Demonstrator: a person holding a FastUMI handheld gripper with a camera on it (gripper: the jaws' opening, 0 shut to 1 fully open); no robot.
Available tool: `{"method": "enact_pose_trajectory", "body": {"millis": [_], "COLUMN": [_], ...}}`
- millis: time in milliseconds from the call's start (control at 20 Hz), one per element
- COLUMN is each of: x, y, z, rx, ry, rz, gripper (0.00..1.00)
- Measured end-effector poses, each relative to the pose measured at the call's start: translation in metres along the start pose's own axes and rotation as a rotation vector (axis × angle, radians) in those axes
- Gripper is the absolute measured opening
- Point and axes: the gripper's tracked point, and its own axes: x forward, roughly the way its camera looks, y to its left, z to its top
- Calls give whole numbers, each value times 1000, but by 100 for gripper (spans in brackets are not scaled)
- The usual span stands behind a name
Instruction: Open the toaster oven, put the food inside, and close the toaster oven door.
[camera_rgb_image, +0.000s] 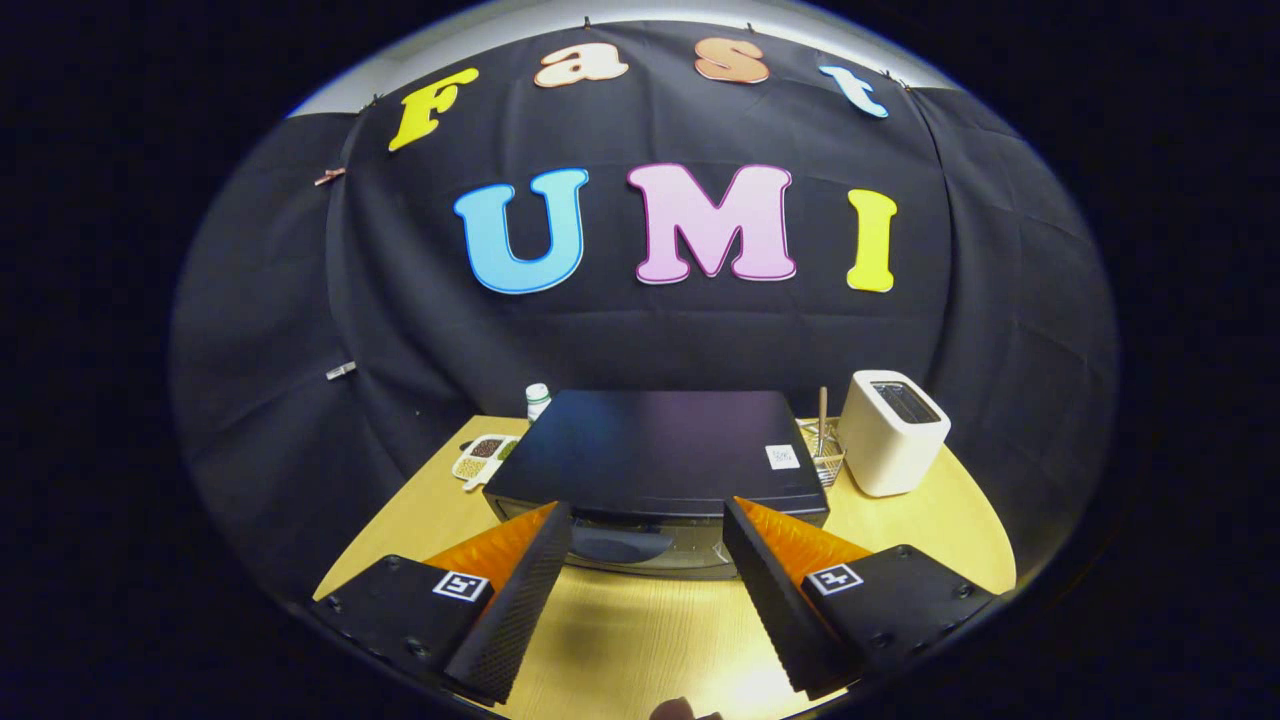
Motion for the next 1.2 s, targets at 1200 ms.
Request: {"method": "enact_pose_trajectory", "body": {"millis": [1200], "x": [-97], "y": [-222], "z": [150], "rx": [11], "ry": [-272], "rz": [-98], "gripper": [99]}}
